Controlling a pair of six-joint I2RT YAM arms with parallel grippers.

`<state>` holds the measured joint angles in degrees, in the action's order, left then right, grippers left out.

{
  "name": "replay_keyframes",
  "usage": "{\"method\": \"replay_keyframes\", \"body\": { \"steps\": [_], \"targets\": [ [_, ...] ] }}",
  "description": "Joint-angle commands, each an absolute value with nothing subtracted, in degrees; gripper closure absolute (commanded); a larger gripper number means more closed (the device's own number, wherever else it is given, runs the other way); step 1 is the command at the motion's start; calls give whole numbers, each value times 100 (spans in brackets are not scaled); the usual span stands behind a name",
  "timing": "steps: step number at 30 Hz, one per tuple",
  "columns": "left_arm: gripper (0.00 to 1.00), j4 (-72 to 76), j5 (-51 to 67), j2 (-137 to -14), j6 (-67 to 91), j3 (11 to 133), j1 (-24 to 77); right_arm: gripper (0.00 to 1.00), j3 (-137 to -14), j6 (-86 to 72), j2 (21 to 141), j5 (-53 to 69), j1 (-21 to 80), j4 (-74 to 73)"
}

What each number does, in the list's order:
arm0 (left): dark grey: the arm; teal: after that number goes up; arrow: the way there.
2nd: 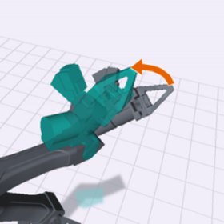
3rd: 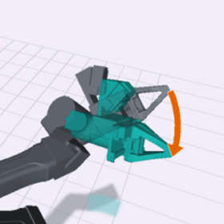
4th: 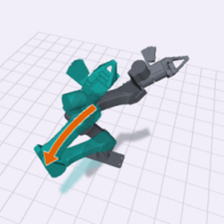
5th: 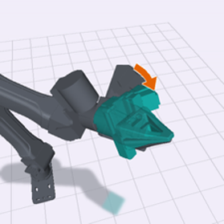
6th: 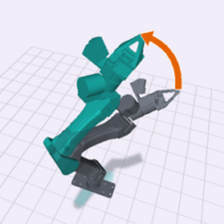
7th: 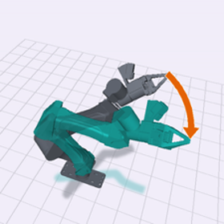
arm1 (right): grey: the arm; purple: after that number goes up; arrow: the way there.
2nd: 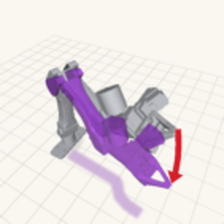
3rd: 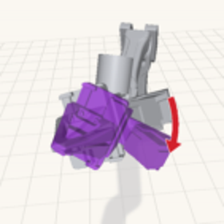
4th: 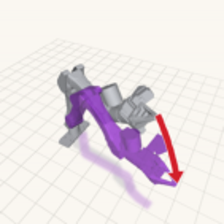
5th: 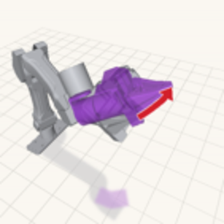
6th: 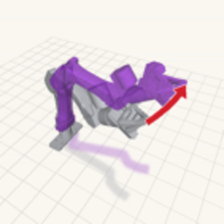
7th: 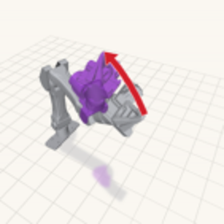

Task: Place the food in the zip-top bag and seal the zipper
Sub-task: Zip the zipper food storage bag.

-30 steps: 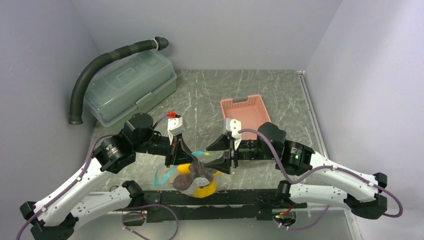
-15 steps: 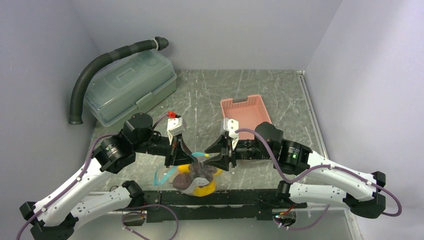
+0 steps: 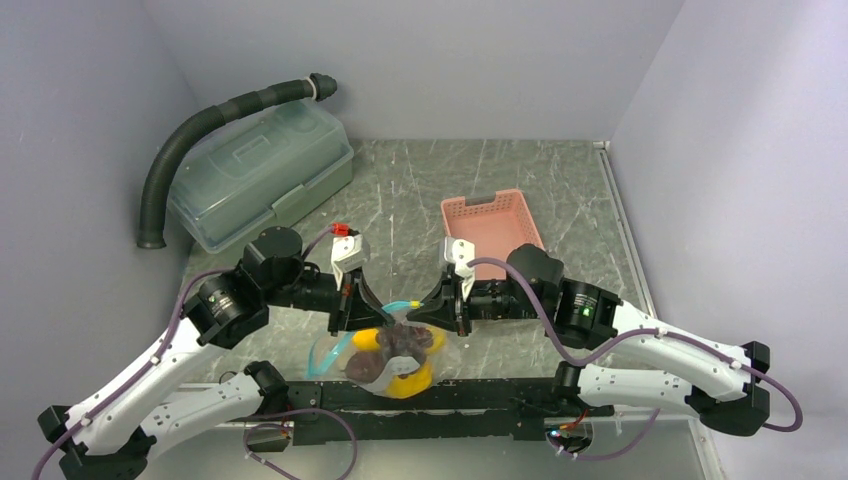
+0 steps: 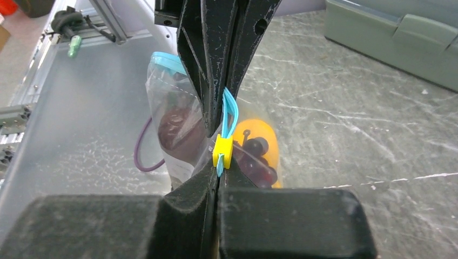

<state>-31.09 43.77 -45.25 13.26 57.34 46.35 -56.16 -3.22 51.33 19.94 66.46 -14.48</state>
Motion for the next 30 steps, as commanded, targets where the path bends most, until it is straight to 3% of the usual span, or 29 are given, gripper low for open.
{"method": "replay_keyframes", "body": {
  "steps": [1, 5, 9, 14, 23, 30],
  "targets": [
    [100, -2708, 4611, -4409, 1428, 5922, 4641, 100, -5739, -269, 5087, 2102, 6645, -1309],
    [97, -2788, 4526, -4405, 1393, 5957, 4640, 100, -5777, -282, 5057, 2206, 6644, -1331],
    [66, -2799, 4446, -4404, 1373, 5960, 4641, 100, -5914, -266, 5137, 2260, 6643, -1473],
    [50, -2709, 4480, -4432, 1420, 5946, 4641, 100, -6056, -282, 5241, 2370, 6645, -1626],
    [35, -2249, 4580, -4514, 1488, 5875, 4645, 100, -6761, -589, 5739, 2718, 6640, -2372],
    [33, -1991, 4513, -4527, 1499, 5818, 4639, 100, -7052, -731, 6035, 2847, 6644, -2698]
  ]
}}
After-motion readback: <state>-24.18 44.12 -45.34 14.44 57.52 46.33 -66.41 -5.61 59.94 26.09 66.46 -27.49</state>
